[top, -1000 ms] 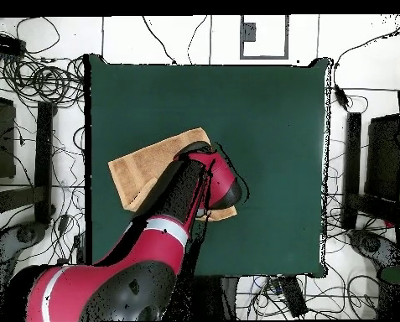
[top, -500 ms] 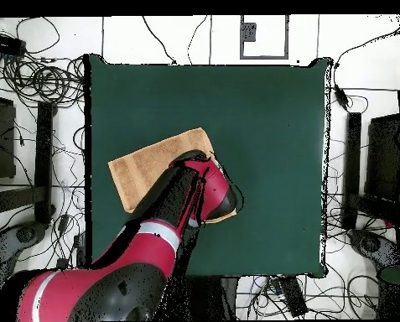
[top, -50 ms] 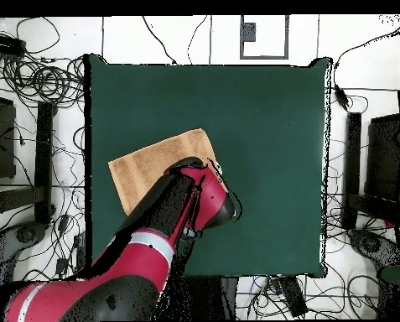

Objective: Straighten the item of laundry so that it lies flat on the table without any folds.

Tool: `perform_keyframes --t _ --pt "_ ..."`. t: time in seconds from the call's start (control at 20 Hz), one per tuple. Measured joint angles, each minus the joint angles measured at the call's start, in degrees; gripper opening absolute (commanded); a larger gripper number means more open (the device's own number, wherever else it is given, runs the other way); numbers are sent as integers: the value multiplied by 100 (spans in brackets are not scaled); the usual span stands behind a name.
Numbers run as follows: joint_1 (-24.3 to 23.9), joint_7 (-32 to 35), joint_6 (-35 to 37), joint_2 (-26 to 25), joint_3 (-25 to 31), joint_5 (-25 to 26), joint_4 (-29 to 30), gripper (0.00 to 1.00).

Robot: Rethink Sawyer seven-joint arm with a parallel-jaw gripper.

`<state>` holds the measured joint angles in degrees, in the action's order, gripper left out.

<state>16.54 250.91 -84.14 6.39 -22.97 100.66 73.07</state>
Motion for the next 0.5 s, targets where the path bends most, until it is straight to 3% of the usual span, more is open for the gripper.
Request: perform_keyframes --t 0.5 --pt "-3 0 -63 253 1 -1 168 100"
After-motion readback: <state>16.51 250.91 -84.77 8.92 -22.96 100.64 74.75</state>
